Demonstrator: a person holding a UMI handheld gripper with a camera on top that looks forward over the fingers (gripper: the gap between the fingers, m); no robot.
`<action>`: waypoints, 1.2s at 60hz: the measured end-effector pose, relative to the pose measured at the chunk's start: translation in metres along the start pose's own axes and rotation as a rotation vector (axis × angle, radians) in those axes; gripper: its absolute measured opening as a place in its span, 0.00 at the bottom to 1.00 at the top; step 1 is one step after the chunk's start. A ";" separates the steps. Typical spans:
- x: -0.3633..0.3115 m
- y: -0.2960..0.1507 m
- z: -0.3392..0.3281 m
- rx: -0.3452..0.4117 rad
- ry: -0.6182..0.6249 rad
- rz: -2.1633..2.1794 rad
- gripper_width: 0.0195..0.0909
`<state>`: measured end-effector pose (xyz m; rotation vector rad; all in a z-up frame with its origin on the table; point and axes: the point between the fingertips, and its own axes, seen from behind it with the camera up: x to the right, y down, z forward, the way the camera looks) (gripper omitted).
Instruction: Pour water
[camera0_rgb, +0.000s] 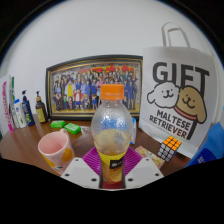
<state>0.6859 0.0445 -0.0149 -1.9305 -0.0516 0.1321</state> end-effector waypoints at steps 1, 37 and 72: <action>0.000 -0.001 0.000 0.006 0.000 0.002 0.10; -0.049 -0.034 -0.181 -0.132 0.163 0.008 0.93; -0.180 -0.030 -0.417 -0.152 0.208 0.002 0.92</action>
